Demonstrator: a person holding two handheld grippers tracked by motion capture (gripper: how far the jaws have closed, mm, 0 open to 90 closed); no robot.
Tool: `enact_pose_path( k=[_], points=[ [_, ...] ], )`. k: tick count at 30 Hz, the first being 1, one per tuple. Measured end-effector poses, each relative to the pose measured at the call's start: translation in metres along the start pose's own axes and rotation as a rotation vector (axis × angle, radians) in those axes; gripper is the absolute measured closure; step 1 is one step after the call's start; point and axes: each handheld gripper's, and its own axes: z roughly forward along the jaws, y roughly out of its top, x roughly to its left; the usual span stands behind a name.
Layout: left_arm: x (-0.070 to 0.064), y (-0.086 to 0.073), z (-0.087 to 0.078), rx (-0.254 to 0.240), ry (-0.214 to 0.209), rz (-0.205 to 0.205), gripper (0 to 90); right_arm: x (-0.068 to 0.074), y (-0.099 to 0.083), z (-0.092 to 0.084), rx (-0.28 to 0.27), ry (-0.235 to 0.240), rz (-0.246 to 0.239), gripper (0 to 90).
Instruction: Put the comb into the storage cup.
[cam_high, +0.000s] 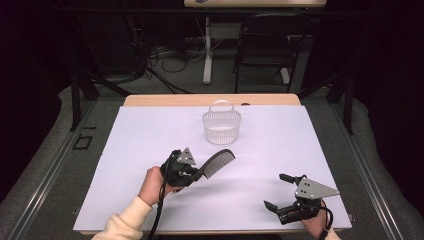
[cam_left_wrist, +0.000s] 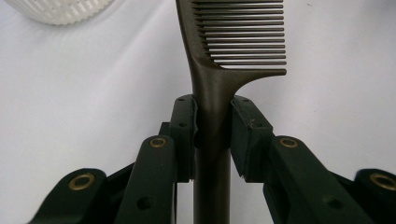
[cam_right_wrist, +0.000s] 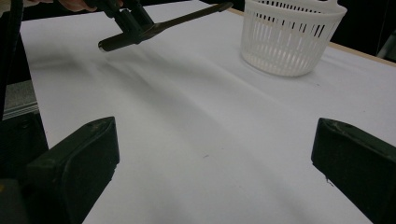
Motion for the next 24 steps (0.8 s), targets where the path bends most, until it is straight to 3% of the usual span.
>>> enact_pose_path(
  k=[8, 19, 24],
  points=[
    [0.002, -0.003, -0.005, -0.059, 0.03, -0.032, 72.1, 0.0, 0.0, 0.0, 0.003, 0.003, -0.004, 0.4],
    [0.004, -0.007, -0.011, -0.142, 0.09, -0.045, 72.1, 0.001, 0.0, 0.001, 0.013, 0.003, -0.002, 0.5],
    [0.005, -0.008, -0.011, -0.154, 0.105, -0.048, 72.1, 0.001, 0.0, 0.001, 0.014, 0.004, -0.005, 0.5]
  ],
)
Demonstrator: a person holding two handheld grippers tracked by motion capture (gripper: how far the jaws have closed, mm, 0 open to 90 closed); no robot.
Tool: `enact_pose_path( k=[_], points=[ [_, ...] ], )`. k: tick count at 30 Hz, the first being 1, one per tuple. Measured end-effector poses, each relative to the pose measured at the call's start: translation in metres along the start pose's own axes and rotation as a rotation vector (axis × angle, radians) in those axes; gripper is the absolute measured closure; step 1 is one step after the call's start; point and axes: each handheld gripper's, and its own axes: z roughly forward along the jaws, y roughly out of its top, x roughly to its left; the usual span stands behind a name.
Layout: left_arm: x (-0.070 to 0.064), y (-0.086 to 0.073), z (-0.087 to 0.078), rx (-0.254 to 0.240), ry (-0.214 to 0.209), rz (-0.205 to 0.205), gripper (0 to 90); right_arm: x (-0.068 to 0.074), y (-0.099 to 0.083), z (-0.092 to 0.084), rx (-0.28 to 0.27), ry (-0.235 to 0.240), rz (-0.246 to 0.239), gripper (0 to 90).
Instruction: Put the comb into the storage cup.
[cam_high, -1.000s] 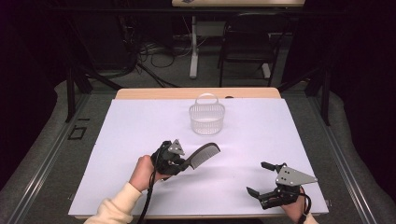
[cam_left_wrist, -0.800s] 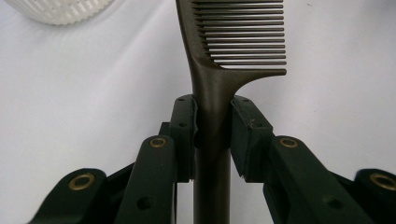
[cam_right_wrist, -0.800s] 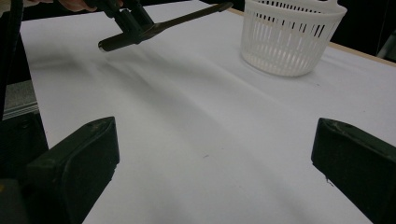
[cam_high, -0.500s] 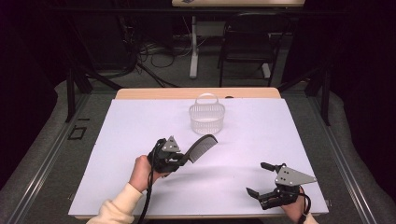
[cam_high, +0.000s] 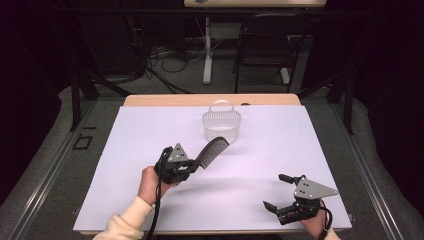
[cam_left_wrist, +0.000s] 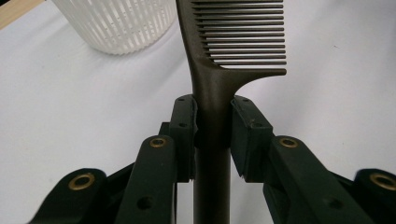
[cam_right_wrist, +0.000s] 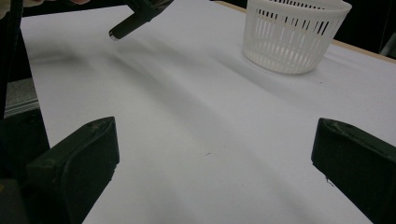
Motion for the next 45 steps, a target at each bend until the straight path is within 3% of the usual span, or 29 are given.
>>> enact_pose_path(
  k=[22, 45],
  points=[
    [0.0, -0.002, -0.003, -0.056, 0.013, -0.029, 72.1, 0.0, 0.0, 0.001, -0.001, 0.002, 0.001, 0.5],
    [0.01, -0.001, -0.008, -0.113, 0.035, -0.07, 72.1, 0.002, 0.0, 0.003, 0.008, 0.004, -0.006, 0.5]
  ],
)
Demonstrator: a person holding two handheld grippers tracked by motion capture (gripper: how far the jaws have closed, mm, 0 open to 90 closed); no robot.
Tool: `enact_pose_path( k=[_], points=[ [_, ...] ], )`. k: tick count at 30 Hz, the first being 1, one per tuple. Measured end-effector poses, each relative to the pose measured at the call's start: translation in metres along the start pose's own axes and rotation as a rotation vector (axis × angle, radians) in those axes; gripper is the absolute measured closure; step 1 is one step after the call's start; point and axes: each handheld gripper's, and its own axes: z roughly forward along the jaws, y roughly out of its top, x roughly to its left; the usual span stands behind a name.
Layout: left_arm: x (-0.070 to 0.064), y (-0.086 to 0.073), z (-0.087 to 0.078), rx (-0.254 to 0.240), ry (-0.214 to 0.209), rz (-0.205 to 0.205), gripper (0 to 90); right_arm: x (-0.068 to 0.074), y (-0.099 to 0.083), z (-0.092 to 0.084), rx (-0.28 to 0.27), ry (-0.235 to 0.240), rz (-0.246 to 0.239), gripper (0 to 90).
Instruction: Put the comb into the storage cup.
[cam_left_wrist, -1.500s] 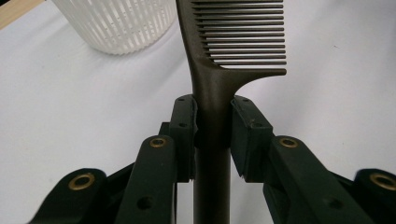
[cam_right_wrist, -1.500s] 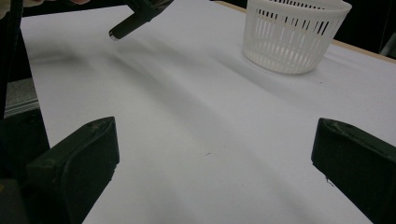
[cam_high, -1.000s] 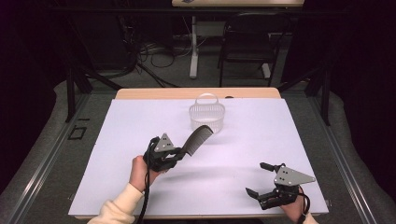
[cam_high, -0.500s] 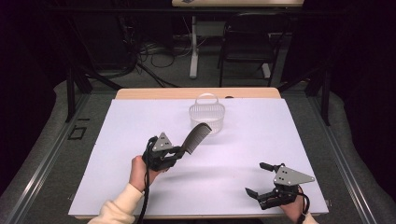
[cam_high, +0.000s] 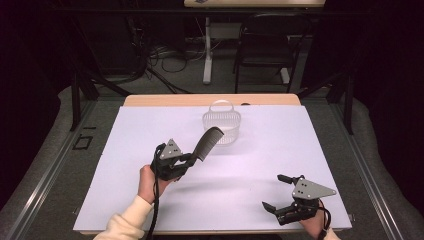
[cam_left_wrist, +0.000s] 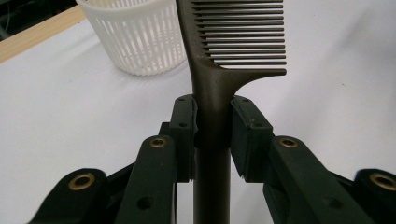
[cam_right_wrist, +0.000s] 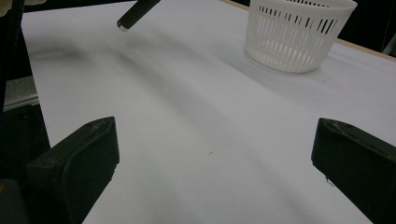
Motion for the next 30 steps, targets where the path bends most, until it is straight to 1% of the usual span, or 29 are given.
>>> enact_pose_path(
  k=[3, 8, 10, 11, 18, 22, 24, 28, 30],
  points=[
    [0.001, 0.001, -0.001, -0.01, 0.003, -0.007, 72.1, -0.001, 0.0, 0.0, 0.002, 0.0, 0.001, 0.5],
    [0.004, 0.001, -0.001, -0.014, 0.007, -0.015, 72.1, 0.0, 0.0, 0.001, 0.002, 0.0, -0.002, 0.5],
    [0.006, 0.002, 0.0, -0.016, 0.004, -0.018, 72.1, 0.0, 0.0, 0.001, 0.004, -0.002, -0.002, 0.5],
    [0.006, 0.002, 0.0, -0.022, 0.002, -0.025, 72.1, 0.0, 0.0, 0.001, 0.001, -0.002, -0.001, 0.5],
    [0.007, 0.011, 0.004, -0.042, 0.003, -0.029, 72.1, 0.0, 0.0, 0.001, 0.001, -0.001, 0.0, 0.5],
    [0.008, 0.017, 0.005, -0.05, 0.009, -0.024, 72.1, 0.001, 0.0, 0.002, 0.001, 0.006, -0.007, 0.5],
    [0.009, 0.02, 0.006, -0.055, 0.013, -0.023, 72.1, 0.0, 0.0, 0.001, 0.001, 0.004, -0.002, 0.5],
    [0.012, 0.024, 0.008, -0.061, 0.021, -0.02, 72.1, 0.0, 0.0, 0.001, 0.001, 0.002, -0.007, 0.5],
    [0.014, 0.026, 0.008, -0.065, 0.024, -0.025, 72.1, 0.0, 0.0, 0.001, 0.003, -0.001, -0.002, 0.5]
  ],
)
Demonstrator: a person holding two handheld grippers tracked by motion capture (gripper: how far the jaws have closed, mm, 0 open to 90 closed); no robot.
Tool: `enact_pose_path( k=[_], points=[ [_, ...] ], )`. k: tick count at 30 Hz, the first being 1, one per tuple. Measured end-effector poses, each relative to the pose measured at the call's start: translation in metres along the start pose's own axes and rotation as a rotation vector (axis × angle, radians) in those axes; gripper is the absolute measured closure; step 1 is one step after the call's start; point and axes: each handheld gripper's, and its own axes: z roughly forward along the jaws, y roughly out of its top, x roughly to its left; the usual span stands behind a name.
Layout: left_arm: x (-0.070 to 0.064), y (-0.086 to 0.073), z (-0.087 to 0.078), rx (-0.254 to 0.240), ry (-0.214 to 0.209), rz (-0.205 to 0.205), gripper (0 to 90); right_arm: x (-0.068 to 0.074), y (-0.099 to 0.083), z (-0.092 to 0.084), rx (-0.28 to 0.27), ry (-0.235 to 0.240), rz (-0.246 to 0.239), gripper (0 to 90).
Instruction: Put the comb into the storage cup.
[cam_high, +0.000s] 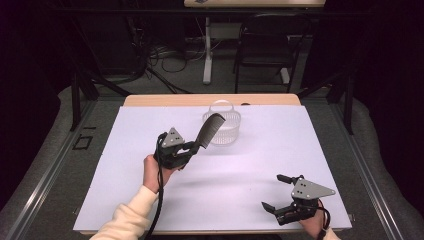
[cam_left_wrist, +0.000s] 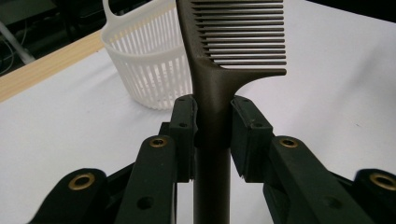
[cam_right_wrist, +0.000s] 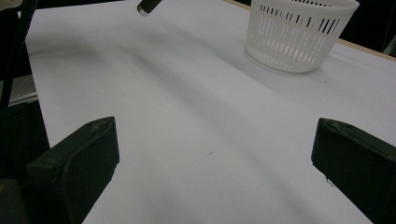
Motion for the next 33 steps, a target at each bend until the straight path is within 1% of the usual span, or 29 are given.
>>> enact_pose_path(
  k=[4, 11, 28, 33],
  points=[
    [0.004, 0.004, 0.0, -0.003, 0.009, -0.005, 72.1, 0.0, 0.0, 0.001, -0.002, 0.001, 0.0, 0.5],
    [0.01, 0.009, 0.0, -0.001, 0.027, 0.0, 72.1, -0.001, 0.0, 0.0, 0.004, -0.002, 0.002, 0.5],
    [0.02, 0.023, 0.004, -0.01, 0.048, -0.004, 72.1, -0.001, -0.001, 0.001, 0.002, -0.001, 0.006, 0.5],
    [0.022, 0.029, 0.006, -0.007, 0.051, 0.003, 72.1, -0.001, 0.0, 0.001, 0.0, -0.001, 0.003, 0.5]
  ],
)
